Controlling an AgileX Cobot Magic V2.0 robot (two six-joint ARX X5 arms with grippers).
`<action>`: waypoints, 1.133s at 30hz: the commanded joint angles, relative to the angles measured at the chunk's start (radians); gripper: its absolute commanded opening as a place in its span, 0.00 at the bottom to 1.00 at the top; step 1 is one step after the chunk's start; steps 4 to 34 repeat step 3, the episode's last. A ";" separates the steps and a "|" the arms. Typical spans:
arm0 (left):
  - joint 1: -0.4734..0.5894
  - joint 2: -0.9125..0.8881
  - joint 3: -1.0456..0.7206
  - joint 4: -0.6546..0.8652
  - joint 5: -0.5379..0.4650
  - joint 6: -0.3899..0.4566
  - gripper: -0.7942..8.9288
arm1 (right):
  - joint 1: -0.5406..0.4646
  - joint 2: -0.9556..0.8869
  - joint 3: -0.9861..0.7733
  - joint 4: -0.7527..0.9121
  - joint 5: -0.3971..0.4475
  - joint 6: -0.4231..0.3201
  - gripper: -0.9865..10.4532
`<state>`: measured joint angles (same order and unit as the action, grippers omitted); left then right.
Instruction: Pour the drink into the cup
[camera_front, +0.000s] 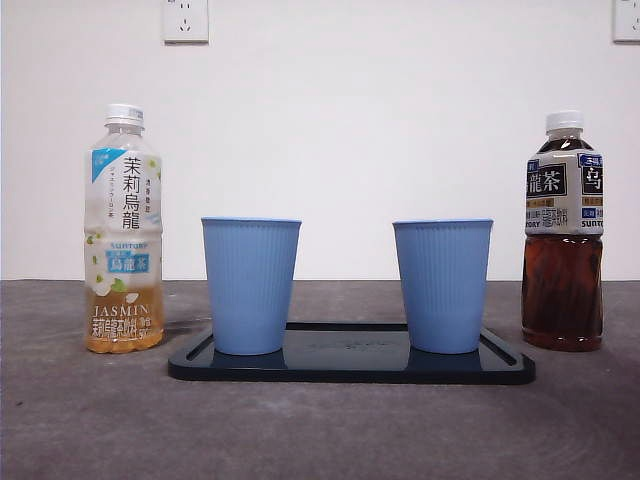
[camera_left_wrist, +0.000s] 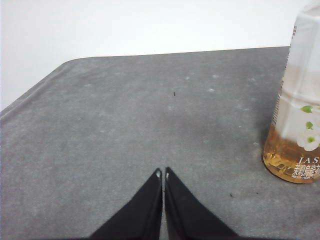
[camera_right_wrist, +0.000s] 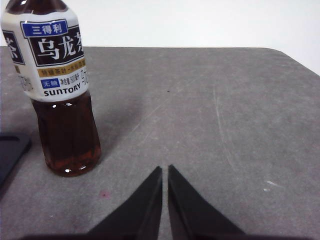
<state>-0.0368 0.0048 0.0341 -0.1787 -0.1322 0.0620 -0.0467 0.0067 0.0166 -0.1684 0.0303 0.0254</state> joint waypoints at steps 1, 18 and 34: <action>0.002 -0.002 -0.020 -0.008 -0.002 0.005 0.09 | -0.002 -0.003 -0.005 -0.008 0.003 -0.007 0.10; 0.002 -0.002 -0.020 -0.008 -0.002 0.005 0.09 | -0.002 -0.003 -0.005 -0.005 0.002 -0.007 0.10; 0.002 -0.002 -0.020 -0.008 -0.002 0.005 0.09 | -0.002 -0.003 -0.005 -0.005 0.002 -0.007 0.10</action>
